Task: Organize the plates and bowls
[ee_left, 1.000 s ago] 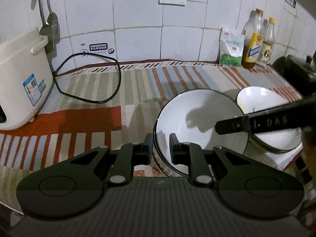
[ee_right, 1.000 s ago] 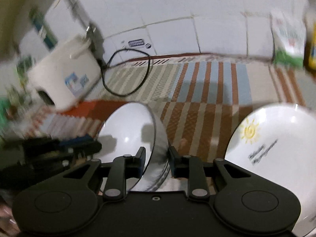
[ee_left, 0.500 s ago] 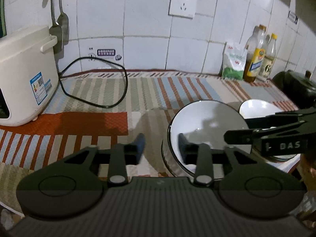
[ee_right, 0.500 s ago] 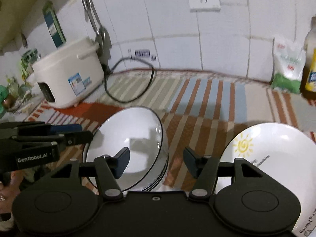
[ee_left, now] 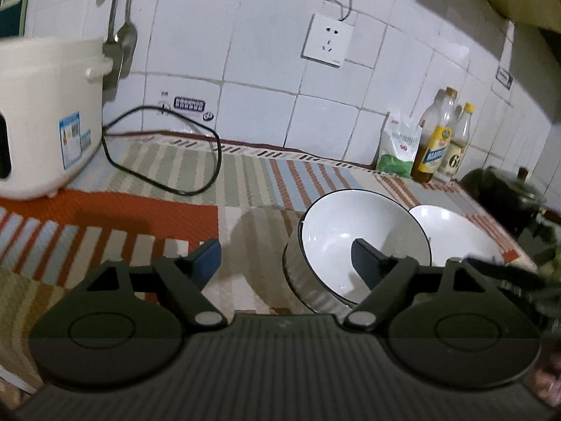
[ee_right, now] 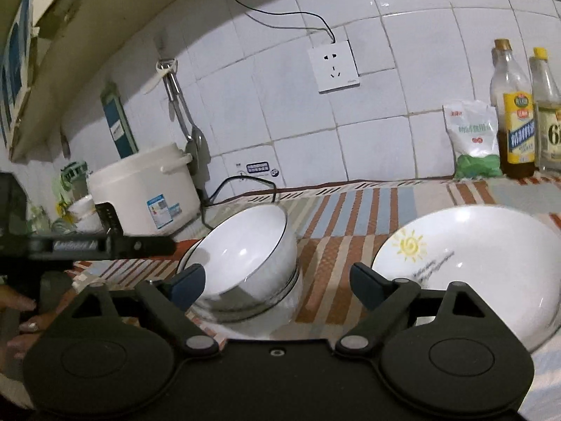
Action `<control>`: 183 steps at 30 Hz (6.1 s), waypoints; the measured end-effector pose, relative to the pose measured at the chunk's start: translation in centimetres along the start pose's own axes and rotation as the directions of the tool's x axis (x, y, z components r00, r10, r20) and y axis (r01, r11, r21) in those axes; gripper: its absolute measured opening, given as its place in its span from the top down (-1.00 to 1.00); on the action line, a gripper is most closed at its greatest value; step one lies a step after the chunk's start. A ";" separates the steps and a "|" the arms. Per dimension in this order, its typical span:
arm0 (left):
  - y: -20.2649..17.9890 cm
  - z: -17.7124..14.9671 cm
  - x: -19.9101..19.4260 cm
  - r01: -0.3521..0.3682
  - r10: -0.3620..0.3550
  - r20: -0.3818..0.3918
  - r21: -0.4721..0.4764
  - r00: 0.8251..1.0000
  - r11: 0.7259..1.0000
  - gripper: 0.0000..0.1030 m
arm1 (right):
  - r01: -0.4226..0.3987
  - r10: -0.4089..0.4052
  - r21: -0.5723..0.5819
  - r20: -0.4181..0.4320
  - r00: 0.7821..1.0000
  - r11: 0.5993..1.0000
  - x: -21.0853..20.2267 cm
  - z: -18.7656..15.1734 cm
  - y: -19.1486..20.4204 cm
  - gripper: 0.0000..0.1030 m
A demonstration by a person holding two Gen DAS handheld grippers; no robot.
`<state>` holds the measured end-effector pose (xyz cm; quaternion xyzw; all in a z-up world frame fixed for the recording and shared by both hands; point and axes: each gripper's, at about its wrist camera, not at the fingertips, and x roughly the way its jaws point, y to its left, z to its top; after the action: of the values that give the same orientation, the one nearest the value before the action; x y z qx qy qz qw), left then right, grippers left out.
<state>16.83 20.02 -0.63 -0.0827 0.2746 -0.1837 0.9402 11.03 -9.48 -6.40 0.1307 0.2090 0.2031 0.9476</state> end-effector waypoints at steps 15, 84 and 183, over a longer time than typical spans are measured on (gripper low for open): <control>2.4 -0.6 4.4 0.073 -0.095 -0.167 -0.134 0.981 0.988 -0.59 | 0.052 0.058 0.355 -0.292 0.955 0.933 6.4 1.7 -2.0 -0.68; -3.3 0.1 5.3 0.118 -0.154 -0.177 -0.200 0.972 0.973 0.15 | -0.024 0.222 0.514 -0.327 0.919 0.857 5.9 2.5 -5.8 -0.02; -18.1 -1.6 10.4 0.134 -0.138 -0.114 -0.046 0.984 0.990 0.02 | 0.214 -0.199 0.109 -0.136 0.971 0.971 -5.3 9.2 -16.0 0.73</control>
<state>18.71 -0.74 -2.38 -0.1083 0.3264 -0.2467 0.9060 16.01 -27.42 -1.85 0.1537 0.2919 0.0977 0.9389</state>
